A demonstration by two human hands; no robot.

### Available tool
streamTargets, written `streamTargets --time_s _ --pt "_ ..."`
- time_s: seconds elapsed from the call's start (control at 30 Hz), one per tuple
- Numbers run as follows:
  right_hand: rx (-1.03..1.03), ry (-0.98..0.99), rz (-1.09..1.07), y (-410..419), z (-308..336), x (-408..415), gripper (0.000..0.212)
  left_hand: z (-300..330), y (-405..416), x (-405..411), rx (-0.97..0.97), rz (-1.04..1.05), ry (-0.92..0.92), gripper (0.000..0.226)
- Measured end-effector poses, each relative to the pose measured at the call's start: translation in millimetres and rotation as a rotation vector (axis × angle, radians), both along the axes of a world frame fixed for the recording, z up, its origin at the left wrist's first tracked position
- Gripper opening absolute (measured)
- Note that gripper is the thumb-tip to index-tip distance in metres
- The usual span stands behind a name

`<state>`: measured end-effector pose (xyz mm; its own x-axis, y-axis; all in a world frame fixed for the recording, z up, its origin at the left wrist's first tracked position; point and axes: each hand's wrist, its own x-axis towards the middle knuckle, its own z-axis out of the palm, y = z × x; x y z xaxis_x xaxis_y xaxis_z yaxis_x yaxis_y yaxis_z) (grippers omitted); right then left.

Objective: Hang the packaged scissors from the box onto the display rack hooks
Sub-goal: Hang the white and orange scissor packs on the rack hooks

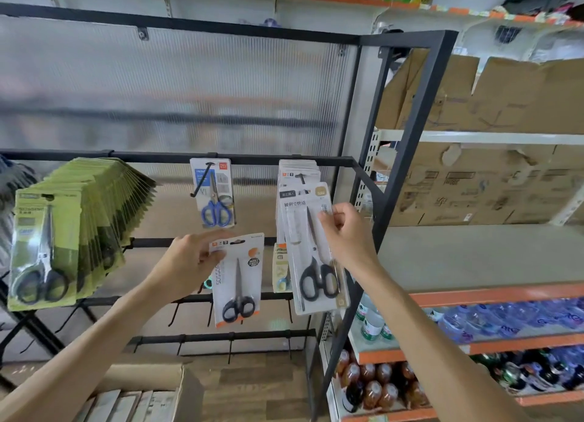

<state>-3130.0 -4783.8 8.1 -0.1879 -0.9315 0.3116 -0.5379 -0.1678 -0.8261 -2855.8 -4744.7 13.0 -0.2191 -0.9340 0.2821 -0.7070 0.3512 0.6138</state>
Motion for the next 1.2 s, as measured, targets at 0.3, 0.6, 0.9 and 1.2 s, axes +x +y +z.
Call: streamTargets --time_s 0.3,0.6,0.9,1.2 --pt "-0.09 0.049 -0.034 -3 -4 1 0.018 -7 -8 -3 0.008 -0.055 -0.055 0.033" --pt "-0.151 -0.005 -0.044 -3 -14 5 0.017 -14 -12 10 -0.003 -0.018 -0.03 0.035" --pt "-0.168 -0.015 -0.038 -8 -21 4 0.017 -29 -14 31 -0.005 0.026 -0.046 0.035" --pt "-0.105 0.016 -0.074 -31 -27 7 0.011 -32 -15 34 0.024 0.027 -0.049 0.038"
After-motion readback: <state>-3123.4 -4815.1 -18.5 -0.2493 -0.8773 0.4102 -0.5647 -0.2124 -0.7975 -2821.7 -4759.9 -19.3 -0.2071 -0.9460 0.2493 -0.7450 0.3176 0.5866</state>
